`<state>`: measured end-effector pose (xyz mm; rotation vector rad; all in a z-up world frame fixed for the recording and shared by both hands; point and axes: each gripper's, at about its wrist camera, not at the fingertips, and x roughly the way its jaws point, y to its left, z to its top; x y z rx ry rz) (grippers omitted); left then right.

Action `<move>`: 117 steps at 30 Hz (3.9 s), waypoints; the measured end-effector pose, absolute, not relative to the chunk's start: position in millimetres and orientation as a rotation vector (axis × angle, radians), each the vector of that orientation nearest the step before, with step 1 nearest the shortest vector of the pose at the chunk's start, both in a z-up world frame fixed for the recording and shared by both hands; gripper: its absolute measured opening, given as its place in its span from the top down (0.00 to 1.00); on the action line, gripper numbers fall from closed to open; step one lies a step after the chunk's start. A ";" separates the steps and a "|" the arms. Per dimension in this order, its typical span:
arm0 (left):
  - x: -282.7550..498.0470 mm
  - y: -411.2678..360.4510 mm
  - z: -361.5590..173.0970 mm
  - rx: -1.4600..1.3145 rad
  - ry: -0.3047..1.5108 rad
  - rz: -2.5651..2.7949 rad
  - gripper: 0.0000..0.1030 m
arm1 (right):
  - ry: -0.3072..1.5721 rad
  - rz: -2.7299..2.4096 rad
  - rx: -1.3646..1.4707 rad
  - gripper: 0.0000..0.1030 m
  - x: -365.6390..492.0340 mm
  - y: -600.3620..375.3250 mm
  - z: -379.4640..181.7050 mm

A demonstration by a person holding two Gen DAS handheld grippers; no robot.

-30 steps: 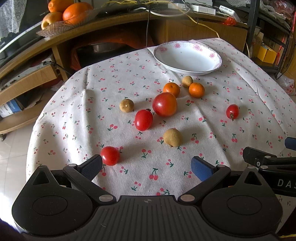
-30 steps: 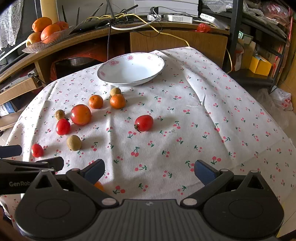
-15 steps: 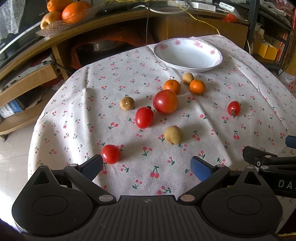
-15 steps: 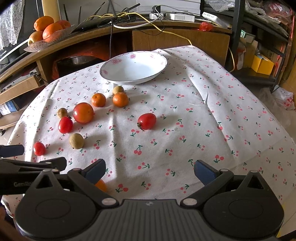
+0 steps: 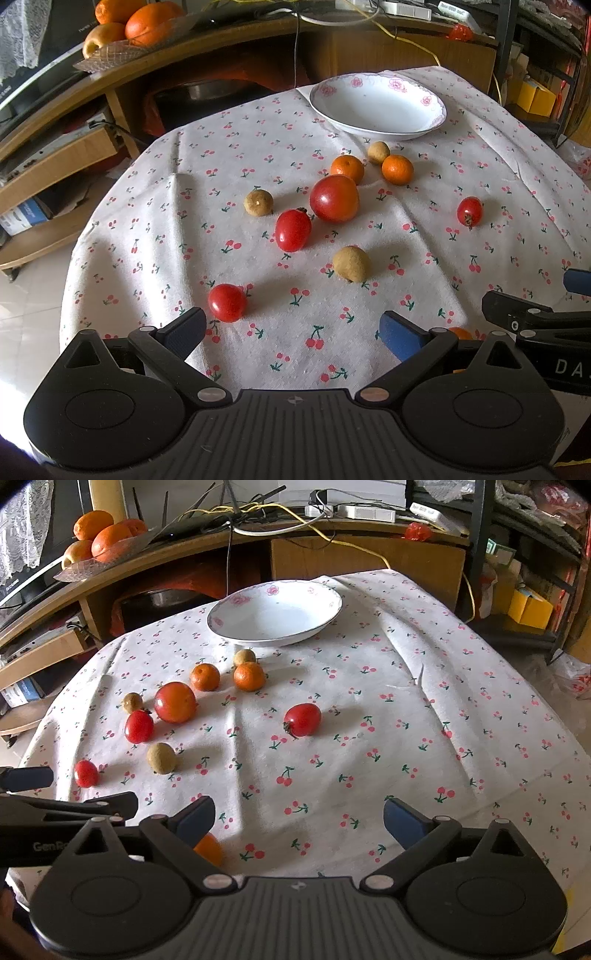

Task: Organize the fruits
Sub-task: 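Grasp the small red cherry tomato with the left tool while the right tool grasps an orange tangerine, then carry the cherry tomato in the left tool while the right tool carries the tangerine over the white bowl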

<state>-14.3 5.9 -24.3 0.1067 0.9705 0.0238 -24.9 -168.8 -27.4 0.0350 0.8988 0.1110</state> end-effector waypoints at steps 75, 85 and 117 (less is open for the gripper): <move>17.1 68.1 -48.5 -0.068 0.996 0.124 0.54 | 1.003 0.401 -0.068 0.63 -19.1 -124.8 -53.4; 11.3 55.4 -47.7 -0.007 1.008 0.100 0.66 | 1.007 0.409 -0.046 0.69 -18.3 -130.6 -53.3; 70.3 -8.6 10.9 -0.019 0.885 -0.205 0.67 | 0.861 0.310 0.035 0.70 28.8 -173.6 -3.5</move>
